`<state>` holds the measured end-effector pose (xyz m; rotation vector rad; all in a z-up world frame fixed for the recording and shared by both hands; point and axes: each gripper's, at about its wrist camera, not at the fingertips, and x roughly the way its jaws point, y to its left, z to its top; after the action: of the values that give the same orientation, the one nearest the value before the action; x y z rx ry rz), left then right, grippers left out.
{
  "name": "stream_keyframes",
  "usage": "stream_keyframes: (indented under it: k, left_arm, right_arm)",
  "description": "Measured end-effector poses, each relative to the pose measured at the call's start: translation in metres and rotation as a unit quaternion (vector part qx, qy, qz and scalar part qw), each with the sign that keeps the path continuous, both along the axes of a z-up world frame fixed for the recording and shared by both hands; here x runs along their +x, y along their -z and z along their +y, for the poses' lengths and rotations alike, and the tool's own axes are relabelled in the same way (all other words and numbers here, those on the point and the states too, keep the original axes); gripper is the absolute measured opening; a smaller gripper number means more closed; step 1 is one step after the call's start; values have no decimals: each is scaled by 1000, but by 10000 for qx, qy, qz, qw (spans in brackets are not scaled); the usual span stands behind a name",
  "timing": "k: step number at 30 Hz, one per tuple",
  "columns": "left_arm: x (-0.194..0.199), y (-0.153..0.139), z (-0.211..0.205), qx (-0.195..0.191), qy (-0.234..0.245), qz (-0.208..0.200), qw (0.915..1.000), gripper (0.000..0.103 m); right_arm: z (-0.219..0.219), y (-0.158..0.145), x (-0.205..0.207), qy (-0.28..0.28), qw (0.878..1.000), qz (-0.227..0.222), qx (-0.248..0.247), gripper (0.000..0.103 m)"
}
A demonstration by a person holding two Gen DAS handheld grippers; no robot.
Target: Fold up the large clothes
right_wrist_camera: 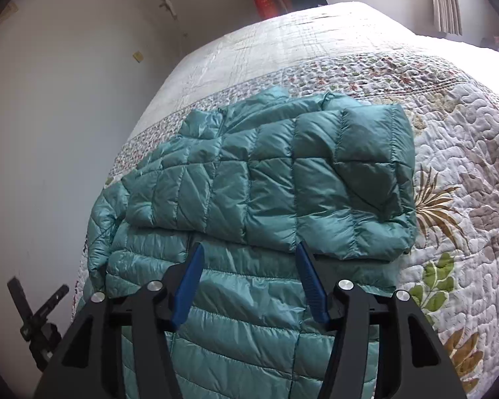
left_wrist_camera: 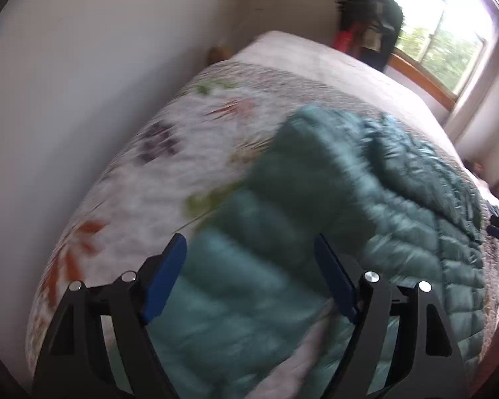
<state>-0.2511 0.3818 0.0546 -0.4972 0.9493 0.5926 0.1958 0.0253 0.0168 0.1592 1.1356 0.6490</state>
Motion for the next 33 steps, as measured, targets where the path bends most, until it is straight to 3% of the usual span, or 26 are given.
stream_keyframes:
  k: [5,8,12,17,19,23,24,30,33]
  left_arm:
    - [-81,7,12,153,-526,601,9967,79]
    - [-112,5,16,200,-713,656,9951,80]
    - [-113,17,15,-318,-514,467,9971,81]
    - [-100,48,21,-1041,-524,455,9921,80]
    - [-97,51,23,-1126,-603,388,9910,75]
    - [-94,49,22,-1131,-634,168,9914,24]
    - [-94,46,21,-1189,-637,60,9908,18]
    - [-81,-1,8,-719,-474,-580,9946,11]
    - [-56,-37,-6,-345,-85,-918,9951,11]
  right_arm:
    - [9,9,-2,-132,9999,104,-42,58]
    - [12,13,-3,-166,9997,161,-59,58]
    - [14,13,-6,-207,9996,188,-33,58]
    - [9,4,-9,-164,9999,40,1,58]
    - [7,4,-8,-96,9999,39,-13,58]
    - [5,8,-3,-35,9999,115,-28,58]
    - [5,9,-3,-27,9999,133,-30,58]
    - [4,8,-2,-21,9999,136,-14,58]
    - [1,7,-2,32,9999,114,-8,58]
